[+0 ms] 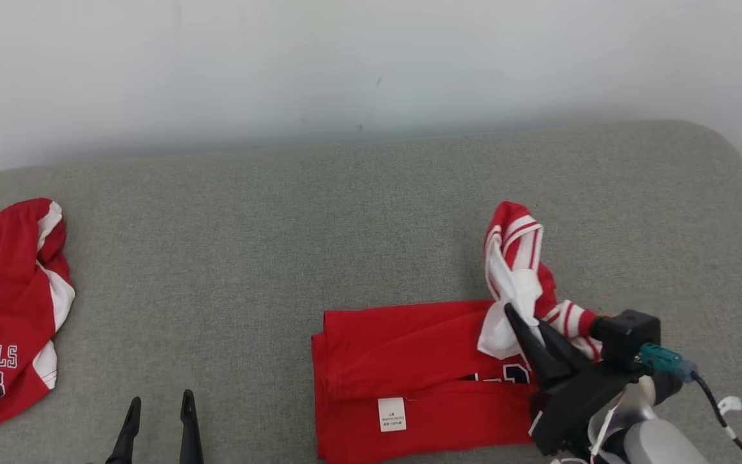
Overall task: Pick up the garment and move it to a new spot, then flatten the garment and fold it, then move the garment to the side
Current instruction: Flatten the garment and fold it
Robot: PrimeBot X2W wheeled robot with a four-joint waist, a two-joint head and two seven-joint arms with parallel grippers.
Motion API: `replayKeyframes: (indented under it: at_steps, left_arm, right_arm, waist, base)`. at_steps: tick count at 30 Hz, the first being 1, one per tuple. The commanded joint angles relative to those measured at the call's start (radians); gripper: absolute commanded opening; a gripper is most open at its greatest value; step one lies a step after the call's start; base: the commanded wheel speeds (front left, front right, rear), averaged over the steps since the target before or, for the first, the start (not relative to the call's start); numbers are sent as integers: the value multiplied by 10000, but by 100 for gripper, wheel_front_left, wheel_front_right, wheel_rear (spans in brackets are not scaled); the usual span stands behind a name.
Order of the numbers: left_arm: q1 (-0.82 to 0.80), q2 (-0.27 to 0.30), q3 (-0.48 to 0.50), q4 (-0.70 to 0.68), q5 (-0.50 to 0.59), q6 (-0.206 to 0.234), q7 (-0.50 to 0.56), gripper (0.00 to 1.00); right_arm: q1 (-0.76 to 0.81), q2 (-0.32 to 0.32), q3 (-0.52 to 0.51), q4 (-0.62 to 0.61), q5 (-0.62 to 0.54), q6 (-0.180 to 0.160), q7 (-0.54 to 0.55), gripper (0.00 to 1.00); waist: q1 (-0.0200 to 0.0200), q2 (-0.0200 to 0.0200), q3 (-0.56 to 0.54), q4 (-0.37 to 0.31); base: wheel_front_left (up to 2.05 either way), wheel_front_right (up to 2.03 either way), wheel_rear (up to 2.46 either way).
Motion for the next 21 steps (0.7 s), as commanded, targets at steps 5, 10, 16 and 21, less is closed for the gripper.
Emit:
replayKeyframes:
  at_steps: [5, 10, 16, 21]
  left_arm:
    - [-189, -6, -40, 93, -120, -58, -33, 100]
    - [-342, -6, -270, 131, -127, -10, -35, 100]
    - [-564, -9, -534, 169, -181, 56, -35, 100]
    - [-703, -6, -692, 219, -237, 81, -35, 100]
  right_arm:
    - [274, 585, 529, -684, -181, -26, 433, 0]
    - [263, 942, 1163, -543, -265, -26, 620, 0]
    - [-82, 1421, 1651, 307, -516, -26, 403, 0]
    - [-523, 1891, 2033, 1334, -581, -26, 58, 0]
  waist:
    - [0, 0, 84, 318]
    - [0, 0, 167, 663]
    - [0, 0, 359, 948]
    - [0, 0, 469, 1085]
  base:
    - [0, 0, 0]
    - [0, 0, 0]
    - [0, 0, 0]
    - [0, 0, 0]
